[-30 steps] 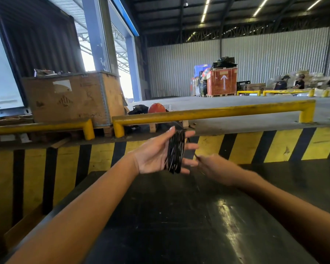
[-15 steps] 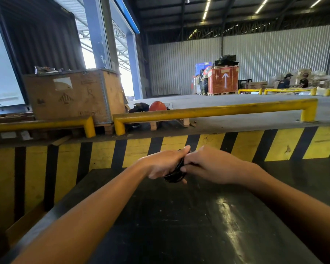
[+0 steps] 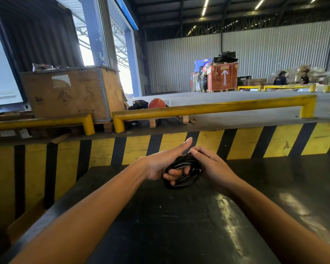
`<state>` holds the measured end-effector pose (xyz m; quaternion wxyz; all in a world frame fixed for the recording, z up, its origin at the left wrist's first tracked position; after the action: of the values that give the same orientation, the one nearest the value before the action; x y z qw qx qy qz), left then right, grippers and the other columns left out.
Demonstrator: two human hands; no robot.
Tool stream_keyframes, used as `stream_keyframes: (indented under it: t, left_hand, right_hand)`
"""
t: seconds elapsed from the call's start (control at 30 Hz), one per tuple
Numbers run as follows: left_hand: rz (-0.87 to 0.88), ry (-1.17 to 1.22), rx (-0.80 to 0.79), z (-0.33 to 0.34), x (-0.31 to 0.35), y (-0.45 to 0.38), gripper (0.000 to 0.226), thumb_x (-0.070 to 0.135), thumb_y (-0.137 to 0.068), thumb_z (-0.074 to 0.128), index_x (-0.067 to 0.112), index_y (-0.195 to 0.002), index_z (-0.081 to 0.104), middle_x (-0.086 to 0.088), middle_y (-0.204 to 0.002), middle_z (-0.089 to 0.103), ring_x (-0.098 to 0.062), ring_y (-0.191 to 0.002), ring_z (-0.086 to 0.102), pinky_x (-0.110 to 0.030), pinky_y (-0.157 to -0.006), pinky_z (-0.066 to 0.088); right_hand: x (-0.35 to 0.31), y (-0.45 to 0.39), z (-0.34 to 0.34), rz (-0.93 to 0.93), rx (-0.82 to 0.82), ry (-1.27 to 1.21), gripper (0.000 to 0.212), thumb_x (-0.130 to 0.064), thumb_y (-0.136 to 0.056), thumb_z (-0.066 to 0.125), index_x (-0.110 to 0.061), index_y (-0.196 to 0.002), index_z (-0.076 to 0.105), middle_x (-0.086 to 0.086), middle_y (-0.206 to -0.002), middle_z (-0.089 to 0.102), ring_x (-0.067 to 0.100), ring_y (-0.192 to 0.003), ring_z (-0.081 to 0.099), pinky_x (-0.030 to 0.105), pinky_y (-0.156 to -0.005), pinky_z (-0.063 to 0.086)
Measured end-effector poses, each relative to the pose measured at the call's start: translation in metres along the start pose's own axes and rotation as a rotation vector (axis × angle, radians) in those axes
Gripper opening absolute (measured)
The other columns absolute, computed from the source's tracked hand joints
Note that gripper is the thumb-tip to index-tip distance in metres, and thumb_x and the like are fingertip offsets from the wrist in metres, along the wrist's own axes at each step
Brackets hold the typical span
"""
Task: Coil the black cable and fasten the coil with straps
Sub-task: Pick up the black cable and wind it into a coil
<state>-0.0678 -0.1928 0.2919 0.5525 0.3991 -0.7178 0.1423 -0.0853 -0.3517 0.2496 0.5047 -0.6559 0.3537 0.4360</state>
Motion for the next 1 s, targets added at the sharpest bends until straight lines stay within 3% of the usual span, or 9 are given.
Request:
stream_keyframes:
  t: [0.2,0.37,0.43,0.5,0.6,0.7,0.8,0.9,1.0]
  left_hand:
    - [0.061,-0.046,0.287,-0.001,-0.008,-0.008,0.062,0.070,-0.085,0.038,0.018,-0.054,0.052,0.005,-0.041,0.037,-0.012,-0.039,0.029,-0.027,-0.052,0.036]
    - [0.206,-0.273,0.729,-0.005,-0.015,-0.022,0.056,0.057,-0.093,0.038,0.017,-0.055,0.047,0.001,-0.048,0.043,-0.010,-0.040,0.041,-0.022,-0.046,0.038]
    - [0.267,-0.313,0.824,-0.006,-0.020,-0.028,0.057,0.052,-0.095,0.037,0.015,-0.054,0.049,0.001,-0.049,0.045,-0.009,-0.041,0.042,-0.022,-0.049,0.038]
    - [0.307,-0.357,0.891,-0.008,-0.026,-0.032,0.059,0.048,-0.097,0.037,0.013,-0.052,0.050,0.001,-0.047,0.044,-0.006,-0.040,0.041,-0.020,-0.050,0.036]
    - [0.360,-0.437,0.916,-0.010,-0.032,-0.034,0.059,0.044,-0.098,0.037,0.014,-0.048,0.048,0.003,-0.044,0.043,-0.003,-0.033,0.041,-0.012,-0.044,0.033]
    - [0.343,-0.418,0.890,-0.009,-0.039,-0.036,0.059,0.046,-0.097,0.037,0.013,-0.050,0.050,0.002,-0.045,0.043,-0.005,-0.037,0.041,-0.018,-0.049,0.035]
    - [0.319,-0.388,0.899,-0.006,-0.045,-0.039,0.061,0.049,-0.096,0.038,0.011,-0.050,0.050,0.001,-0.045,0.044,-0.011,-0.042,0.042,-0.026,-0.054,0.036]
    - [0.355,-0.437,0.915,0.005,-0.057,-0.039,0.057,0.055,-0.091,0.044,0.015,-0.050,0.050,0.006,-0.047,0.045,-0.007,-0.043,0.043,-0.020,-0.053,0.036]
    - [0.388,-0.425,0.902,0.016,-0.076,-0.033,0.045,0.052,-0.088,0.053,0.019,-0.059,0.063,0.008,-0.051,0.056,-0.001,-0.050,0.053,-0.011,-0.054,0.039]
  right_hand:
    - [0.008,-0.001,0.017,0.003,0.259,-0.010,0.027,-0.027,-0.097,0.044,-0.009,-0.098,0.065,0.012,-0.095,0.069,0.024,-0.093,0.066,0.037,-0.082,0.054]
    - [0.017,0.003,0.028,-0.011,0.336,0.034,0.030,-0.025,-0.098,0.043,-0.013,-0.096,0.070,0.009,-0.091,0.072,0.020,-0.090,0.068,0.040,-0.086,0.054]
    - [0.017,0.005,0.032,-0.035,0.305,0.078,0.035,-0.029,-0.100,0.037,-0.016,-0.096,0.068,0.006,-0.091,0.071,0.008,-0.086,0.066,0.029,-0.081,0.054]
    - [0.016,0.008,0.036,-0.028,0.224,0.120,0.037,-0.035,-0.100,0.032,-0.021,-0.096,0.066,-0.003,-0.091,0.069,-0.006,-0.083,0.062,0.007,-0.072,0.047]
    - [0.018,0.012,0.033,0.017,0.082,0.097,0.037,-0.042,-0.099,0.027,-0.036,-0.094,0.063,-0.021,-0.092,0.066,-0.022,-0.084,0.057,0.000,-0.068,0.040]
    - [0.025,0.012,0.026,-0.011,0.070,0.183,0.031,-0.034,-0.098,0.037,-0.023,-0.105,0.066,-0.003,-0.101,0.070,0.002,-0.097,0.063,0.017,-0.082,0.049]
    - [0.034,0.012,0.025,-0.054,0.154,0.267,0.026,-0.019,-0.097,0.044,-0.012,-0.107,0.067,0.008,-0.097,0.071,0.017,-0.093,0.065,0.038,-0.090,0.052]
    - [0.042,0.014,0.029,-0.058,0.227,0.202,0.024,-0.016,-0.097,0.045,-0.012,-0.101,0.068,0.010,-0.089,0.071,0.021,-0.086,0.067,0.040,-0.083,0.054]
    - [0.056,0.021,0.036,-0.022,0.217,0.181,0.024,-0.018,-0.097,0.046,-0.014,-0.101,0.069,0.009,-0.088,0.071,0.021,-0.084,0.067,0.037,-0.079,0.054]
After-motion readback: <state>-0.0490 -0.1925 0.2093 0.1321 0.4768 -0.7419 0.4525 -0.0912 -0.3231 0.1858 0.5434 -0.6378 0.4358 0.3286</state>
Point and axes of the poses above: each hand's wrist, its own y-axis away from the middle knuckle, its own z-axis out of the palm, x = y × z, the point moved 1 cm from there along -y, towards the middle knuckle
